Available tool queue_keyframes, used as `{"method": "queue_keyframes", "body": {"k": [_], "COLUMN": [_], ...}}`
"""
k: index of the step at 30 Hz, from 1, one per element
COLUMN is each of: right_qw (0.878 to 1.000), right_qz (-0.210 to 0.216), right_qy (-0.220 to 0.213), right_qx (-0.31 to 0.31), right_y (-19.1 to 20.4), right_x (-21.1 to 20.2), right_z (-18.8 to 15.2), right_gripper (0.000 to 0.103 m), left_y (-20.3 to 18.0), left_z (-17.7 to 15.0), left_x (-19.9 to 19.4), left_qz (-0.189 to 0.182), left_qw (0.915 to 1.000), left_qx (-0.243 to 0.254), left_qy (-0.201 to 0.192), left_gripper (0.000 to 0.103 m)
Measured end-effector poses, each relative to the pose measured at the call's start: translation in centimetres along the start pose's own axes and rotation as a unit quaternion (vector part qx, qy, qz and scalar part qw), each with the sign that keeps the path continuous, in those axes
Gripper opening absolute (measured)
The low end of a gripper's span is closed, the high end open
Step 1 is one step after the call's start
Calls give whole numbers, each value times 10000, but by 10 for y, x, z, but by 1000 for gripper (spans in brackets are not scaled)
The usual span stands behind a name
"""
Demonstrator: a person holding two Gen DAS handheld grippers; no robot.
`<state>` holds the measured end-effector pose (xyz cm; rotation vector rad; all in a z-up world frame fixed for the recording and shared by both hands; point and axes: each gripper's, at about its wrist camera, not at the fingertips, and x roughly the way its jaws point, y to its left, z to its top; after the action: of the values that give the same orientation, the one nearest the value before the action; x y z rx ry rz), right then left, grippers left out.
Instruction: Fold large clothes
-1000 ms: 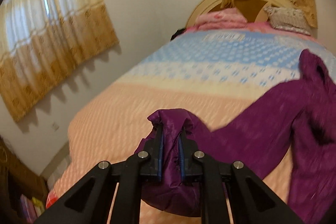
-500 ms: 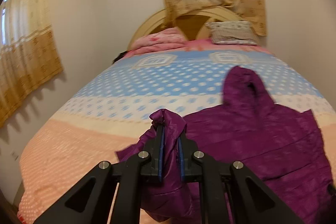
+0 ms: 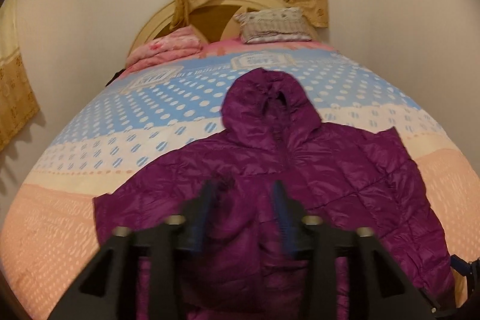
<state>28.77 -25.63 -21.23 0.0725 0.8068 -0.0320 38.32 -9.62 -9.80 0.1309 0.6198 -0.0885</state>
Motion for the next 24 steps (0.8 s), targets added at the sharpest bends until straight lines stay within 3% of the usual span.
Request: {"method": "queue_keyframes", "body": {"k": [1, 3, 7, 9, 13, 18, 24], "right_qw": [10000, 10000, 9999, 9999, 9996, 9959, 9922], "right_qz": [-9, -33, -32, 16, 227, 866, 1142], "right_qy": [22, 38, 102, 58, -24, 21, 106], "right_qx": [-19, -27, -79, -122, -172, -252, -479], "right_y": [1, 1, 2, 4, 15, 44, 87], "right_x": [2, 4, 4, -3, -11, -10, 20], "right_z": [-1, 0, 6, 15, 37, 71, 103], "right_gripper": [92, 92, 92, 92, 92, 92, 92], "left_y": [-3, -6, 4, 19, 60, 116, 160], "left_z": [-1, 0, 3, -1, -18, -48, -75], "left_x": [-6, -15, -33, -35, -18, 1, 7], "left_qz": [48, -12, -93, 58, 518, 779, 1058], "left_qw": [9998, 9990, 9966, 9964, 9975, 9960, 9914], "left_qx": [45, 113, 193, 199, 70, -431, -695], "left_qy": [-164, -442, -790, -826, -486, 75, 337], "left_gripper": [69, 74, 77, 77, 78, 78, 78]}}
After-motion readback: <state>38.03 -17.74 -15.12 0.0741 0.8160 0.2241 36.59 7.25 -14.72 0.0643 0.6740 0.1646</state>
